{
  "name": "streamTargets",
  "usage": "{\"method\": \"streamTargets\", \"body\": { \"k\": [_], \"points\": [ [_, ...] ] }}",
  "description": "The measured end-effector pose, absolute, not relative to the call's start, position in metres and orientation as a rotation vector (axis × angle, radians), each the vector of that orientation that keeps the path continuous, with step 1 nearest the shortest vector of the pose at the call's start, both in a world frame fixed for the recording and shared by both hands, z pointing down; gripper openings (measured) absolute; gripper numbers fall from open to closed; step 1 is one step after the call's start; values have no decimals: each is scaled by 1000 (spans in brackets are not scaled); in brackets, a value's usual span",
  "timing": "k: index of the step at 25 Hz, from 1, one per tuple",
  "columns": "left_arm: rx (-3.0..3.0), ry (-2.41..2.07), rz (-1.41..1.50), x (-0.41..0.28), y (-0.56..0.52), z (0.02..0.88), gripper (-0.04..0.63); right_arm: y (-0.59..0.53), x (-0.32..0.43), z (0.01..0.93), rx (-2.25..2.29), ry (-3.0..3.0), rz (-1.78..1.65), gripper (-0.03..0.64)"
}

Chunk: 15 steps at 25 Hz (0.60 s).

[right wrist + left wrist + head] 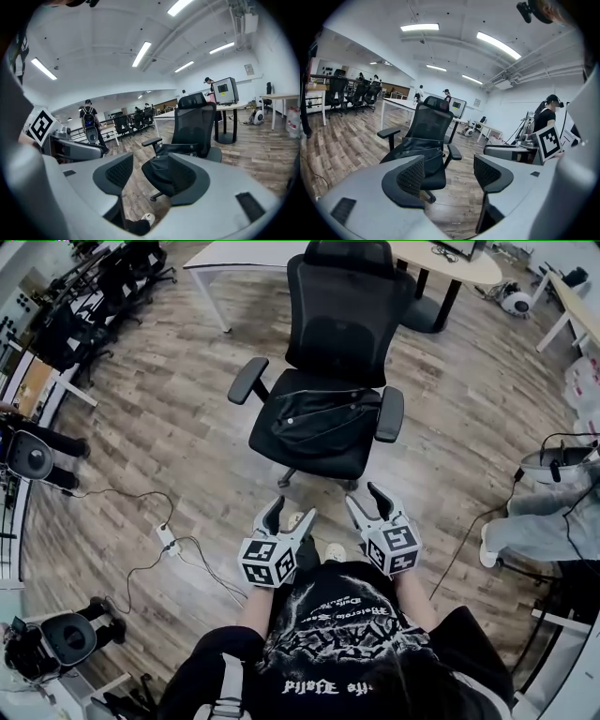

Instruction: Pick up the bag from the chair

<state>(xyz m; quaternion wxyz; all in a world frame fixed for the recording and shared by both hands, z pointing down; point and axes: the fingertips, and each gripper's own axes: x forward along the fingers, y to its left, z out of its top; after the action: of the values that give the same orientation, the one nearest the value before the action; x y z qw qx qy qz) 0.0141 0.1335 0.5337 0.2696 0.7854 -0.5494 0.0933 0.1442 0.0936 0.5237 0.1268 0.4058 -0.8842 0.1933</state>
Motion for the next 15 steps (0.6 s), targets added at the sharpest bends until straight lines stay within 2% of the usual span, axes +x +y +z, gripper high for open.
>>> {"method": "streamTargets", "body": {
  "k": [15],
  "points": [
    [2176, -1345, 301, -13, 18, 556, 334, -2, 130, 536, 1337, -2474, 581, 245]
  ]
}}
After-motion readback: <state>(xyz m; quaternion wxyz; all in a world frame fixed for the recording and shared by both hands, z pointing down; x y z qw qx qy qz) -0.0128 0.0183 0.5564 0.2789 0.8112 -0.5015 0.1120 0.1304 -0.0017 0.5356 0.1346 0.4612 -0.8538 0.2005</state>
